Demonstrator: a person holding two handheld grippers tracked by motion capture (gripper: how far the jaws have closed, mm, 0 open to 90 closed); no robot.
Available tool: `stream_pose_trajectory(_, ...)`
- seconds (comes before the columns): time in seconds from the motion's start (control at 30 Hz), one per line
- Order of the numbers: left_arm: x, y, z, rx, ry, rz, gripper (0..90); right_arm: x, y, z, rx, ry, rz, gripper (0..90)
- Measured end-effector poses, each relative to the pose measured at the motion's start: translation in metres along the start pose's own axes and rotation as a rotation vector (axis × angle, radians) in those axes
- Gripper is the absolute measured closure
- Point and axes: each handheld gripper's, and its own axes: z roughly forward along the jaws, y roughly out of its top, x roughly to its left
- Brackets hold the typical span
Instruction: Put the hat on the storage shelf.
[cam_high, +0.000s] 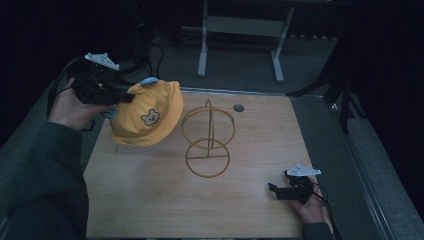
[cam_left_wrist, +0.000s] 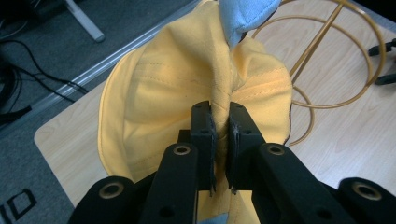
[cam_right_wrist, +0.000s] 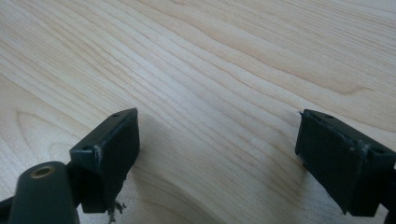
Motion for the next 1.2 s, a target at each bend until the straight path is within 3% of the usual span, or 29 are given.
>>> stream_pose_trajectory(0.63, 0.004, 0.015, -0.016, -0.035, -0.04, 0.033, 83.0, 0.0, 0.0, 0.0, 0.001, 0.0, 0.0, 13.7)
stream_pose_trajectory(1.2, -0.001, 0.027, -0.016, -0.04, -0.086, 0.076, 82.9, 0.0, 0.0, 0.0, 0.001, 0.0, 0.001, 13.7)
